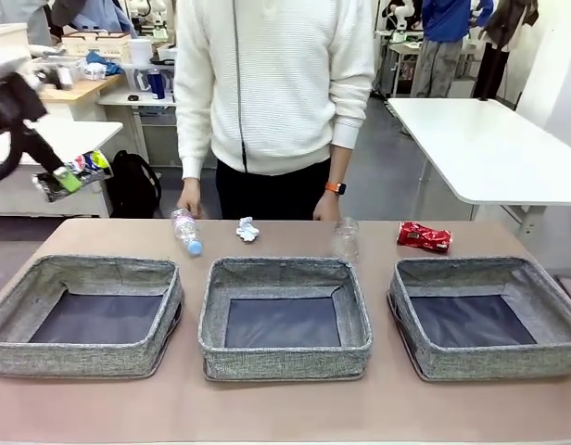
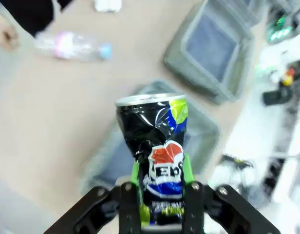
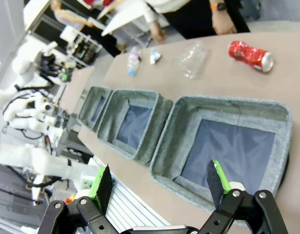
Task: Sort the waste into the appropriate baskets.
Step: Pick up the waste item pointed out by the person.
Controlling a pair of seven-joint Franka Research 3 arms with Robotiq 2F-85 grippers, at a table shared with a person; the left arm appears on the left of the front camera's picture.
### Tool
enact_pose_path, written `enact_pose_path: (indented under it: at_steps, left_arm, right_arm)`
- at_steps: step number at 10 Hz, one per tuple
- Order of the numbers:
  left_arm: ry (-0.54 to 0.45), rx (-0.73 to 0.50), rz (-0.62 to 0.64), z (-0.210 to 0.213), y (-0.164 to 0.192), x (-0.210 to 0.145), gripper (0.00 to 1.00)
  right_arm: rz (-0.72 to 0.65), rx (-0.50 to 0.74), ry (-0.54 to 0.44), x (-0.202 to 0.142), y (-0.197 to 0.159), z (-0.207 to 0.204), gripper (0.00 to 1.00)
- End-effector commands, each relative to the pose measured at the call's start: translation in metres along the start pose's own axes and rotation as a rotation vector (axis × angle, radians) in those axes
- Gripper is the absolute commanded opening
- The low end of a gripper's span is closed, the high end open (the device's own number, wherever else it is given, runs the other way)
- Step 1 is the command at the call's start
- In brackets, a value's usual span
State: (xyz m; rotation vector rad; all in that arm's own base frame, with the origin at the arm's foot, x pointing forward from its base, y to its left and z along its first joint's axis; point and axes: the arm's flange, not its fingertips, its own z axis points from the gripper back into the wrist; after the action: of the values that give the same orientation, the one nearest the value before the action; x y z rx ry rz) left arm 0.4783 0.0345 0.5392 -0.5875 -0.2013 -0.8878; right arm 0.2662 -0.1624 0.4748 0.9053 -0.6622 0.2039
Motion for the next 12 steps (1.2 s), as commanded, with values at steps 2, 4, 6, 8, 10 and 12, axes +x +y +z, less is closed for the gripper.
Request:
enact_pose_path:
  at_steps: [2,4,6,8,10,12]
  left_arm:
    - [-0.063,0.038,-0.047,-0.027,-0.040,-0.029,0.00]
    - [-0.064,-0.013,0.028,-0.008,-0.034,-0.021,0.00]
    - [-0.064,-0.013,0.028,-0.008,-0.034,-0.021,0.00]
    - [-0.064,-0.013,0.028,-0.008,-0.034,-0.021,0.00]
    - [-0.083,0.046,0.156,0.000,-0.047,-0.004,0.34]
    - [-0.075,0.105,0.155,0.019,-0.122,0.052,0.34]
  right_arm:
    - [0.022,0.018,-0.021,0.004,0.000,0.000,1.00]
    - [0.022,0.018,-0.021,0.004,0.000,0.000,1.00]
    - [0.022,0.018,-0.021,0.004,0.000,0.000,1.00]
    - [0.022,0.018,-0.021,0.004,0.000,0.000,1.00]
    - [0.022,0.018,-0.021,0.004,0.000,0.000,1.00]
    - [0.022,0.018,-0.021,0.004,0.000,0.000,1.00]
